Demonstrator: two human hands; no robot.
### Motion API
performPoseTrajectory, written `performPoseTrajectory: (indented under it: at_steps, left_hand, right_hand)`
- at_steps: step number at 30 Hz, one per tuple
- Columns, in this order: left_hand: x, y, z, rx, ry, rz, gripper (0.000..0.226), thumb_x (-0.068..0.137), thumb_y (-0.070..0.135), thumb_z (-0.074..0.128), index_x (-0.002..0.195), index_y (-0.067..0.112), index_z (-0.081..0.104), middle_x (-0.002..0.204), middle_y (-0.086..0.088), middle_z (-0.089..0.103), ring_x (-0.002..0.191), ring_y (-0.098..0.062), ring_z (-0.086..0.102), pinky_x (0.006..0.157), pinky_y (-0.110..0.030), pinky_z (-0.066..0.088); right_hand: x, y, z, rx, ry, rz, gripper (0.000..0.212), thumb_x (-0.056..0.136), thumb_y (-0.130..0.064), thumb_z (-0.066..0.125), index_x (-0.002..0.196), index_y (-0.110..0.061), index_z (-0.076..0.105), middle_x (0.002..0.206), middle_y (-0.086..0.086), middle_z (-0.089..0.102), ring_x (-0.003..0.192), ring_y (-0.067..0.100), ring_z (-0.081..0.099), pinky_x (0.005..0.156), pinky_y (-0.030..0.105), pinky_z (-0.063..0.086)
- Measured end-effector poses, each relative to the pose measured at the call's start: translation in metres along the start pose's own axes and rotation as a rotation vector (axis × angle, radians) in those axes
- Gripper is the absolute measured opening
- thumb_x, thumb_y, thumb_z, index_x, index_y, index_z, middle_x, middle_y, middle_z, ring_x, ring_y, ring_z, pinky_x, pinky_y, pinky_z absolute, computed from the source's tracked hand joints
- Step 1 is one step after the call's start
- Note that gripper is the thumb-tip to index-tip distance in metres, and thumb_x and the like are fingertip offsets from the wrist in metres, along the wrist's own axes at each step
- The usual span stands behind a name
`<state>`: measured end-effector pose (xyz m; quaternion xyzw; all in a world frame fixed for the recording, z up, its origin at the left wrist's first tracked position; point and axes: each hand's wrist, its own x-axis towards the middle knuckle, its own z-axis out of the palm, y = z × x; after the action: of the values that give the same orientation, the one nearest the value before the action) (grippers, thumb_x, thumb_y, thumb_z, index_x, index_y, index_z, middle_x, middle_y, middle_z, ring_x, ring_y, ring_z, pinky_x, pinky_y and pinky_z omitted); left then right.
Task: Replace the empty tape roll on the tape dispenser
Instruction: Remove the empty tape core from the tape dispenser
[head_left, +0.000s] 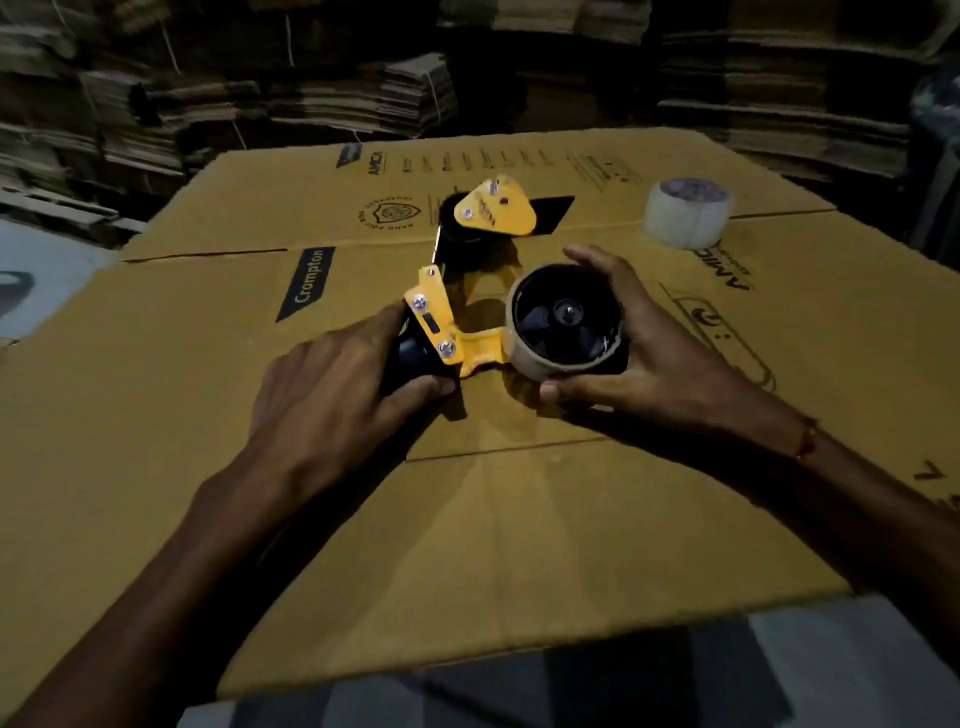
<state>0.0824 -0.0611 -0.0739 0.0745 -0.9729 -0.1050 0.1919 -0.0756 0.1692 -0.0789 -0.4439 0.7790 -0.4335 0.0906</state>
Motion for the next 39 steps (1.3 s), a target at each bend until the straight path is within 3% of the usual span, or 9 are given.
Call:
performPoseTrajectory:
  at_steps: [7,9,12,18,23,28,30,35,39]
  left_hand:
    - [-0.020,0.007,0.000,0.102,0.164,0.025,0.067,0.089,0.059,0.056,0.145,0.026,0.041,0.117,-0.007,0.067,0.099,-0.029,0.062,0.071,-0.034,0.038]
    - [-0.030,0.012,0.002,0.101,0.186,0.022,0.063,0.092,0.054,0.055,0.144,0.024,0.039,0.122,-0.007,0.065,0.106,-0.029,0.060,0.084,-0.042,0.043]
    - [-0.046,0.015,0.000,0.105,0.210,-0.015,0.067,0.093,0.044,0.053,0.152,0.021,0.030,0.135,-0.008,0.058,0.122,-0.030,0.054,0.102,-0.051,0.036]
    - [-0.074,0.026,-0.005,0.138,0.239,-0.069,0.075,0.095,0.039,0.049,0.158,0.029,0.010,0.129,-0.008,0.056,0.115,-0.029,0.051,0.096,-0.043,0.035]
    - [-0.078,0.017,-0.010,0.086,0.196,-0.037,0.062,0.095,0.060,0.041,0.149,0.031,0.038,0.120,-0.005,0.065,0.102,-0.028,0.060,0.082,-0.040,0.043]
    - [-0.071,0.011,-0.017,0.072,0.132,0.023,0.069,0.085,0.076,0.029,0.134,0.036,0.056,0.112,-0.001,0.073,0.088,-0.023,0.067,0.067,-0.037,0.054]
    - [-0.065,0.008,-0.024,0.076,0.065,0.039,0.072,0.085,0.078,0.029,0.136,0.036,0.054,0.113,-0.003,0.072,0.094,-0.024,0.066,0.072,-0.039,0.055]
    - [-0.052,0.007,-0.038,0.157,-0.068,0.047,0.054,0.095,0.060,0.043,0.141,0.031,0.050,0.126,-0.005,0.066,0.115,-0.024,0.056,0.093,-0.041,0.043]
    - [-0.064,0.013,-0.027,0.176,0.083,0.013,0.056,0.097,0.052,0.049,0.147,0.029,0.041,0.139,-0.003,0.052,0.129,-0.026,0.041,0.101,-0.041,0.033]
  right_hand:
    - [-0.022,-0.016,0.005,-0.186,0.086,-0.129,0.105,0.074,-0.032,0.087,0.156,-0.020,0.022,0.152,-0.004,0.035,0.133,0.001,0.036,0.103,0.001,0.031]
    - [-0.033,-0.022,0.010,-0.215,0.125,-0.126,0.104,0.074,-0.031,0.088,0.155,-0.021,0.024,0.152,-0.003,0.036,0.132,0.002,0.036,0.098,-0.004,0.029]
    - [-0.046,-0.029,0.020,-0.269,0.179,-0.162,0.102,0.072,-0.031,0.089,0.152,-0.020,0.028,0.149,0.001,0.038,0.130,0.003,0.035,0.099,-0.003,0.026]
    - [-0.066,-0.041,0.028,-0.414,0.233,-0.294,0.093,0.071,-0.032,0.089,0.145,-0.011,0.038,0.142,0.008,0.043,0.125,0.009,0.041,0.099,0.002,0.031]
    - [-0.078,-0.053,0.027,-0.130,0.243,-0.147,0.086,0.075,-0.037,0.086,0.146,-0.030,0.037,0.134,-0.014,0.050,0.118,-0.012,0.048,0.094,0.007,0.043]
    - [-0.081,-0.054,0.025,0.122,0.247,-0.003,0.075,0.075,-0.056,0.078,0.140,-0.033,0.049,0.136,-0.008,0.056,0.123,0.010,0.057,0.092,0.029,0.056]
    - [-0.082,-0.052,0.025,0.186,0.213,0.036,0.078,0.072,-0.061,0.079,0.139,-0.033,0.051,0.136,-0.004,0.058,0.122,0.015,0.059,0.093,0.035,0.057]
    - [-0.082,-0.052,0.022,0.371,0.067,0.095,0.070,0.078,-0.044,0.073,0.142,-0.028,0.049,0.132,0.000,0.061,0.117,0.012,0.065,0.084,0.023,0.055]
    - [-0.081,-0.049,0.023,0.350,0.004,0.102,0.078,0.073,-0.049,0.077,0.143,-0.033,0.048,0.139,-0.004,0.059,0.123,0.010,0.061,0.096,0.029,0.052]
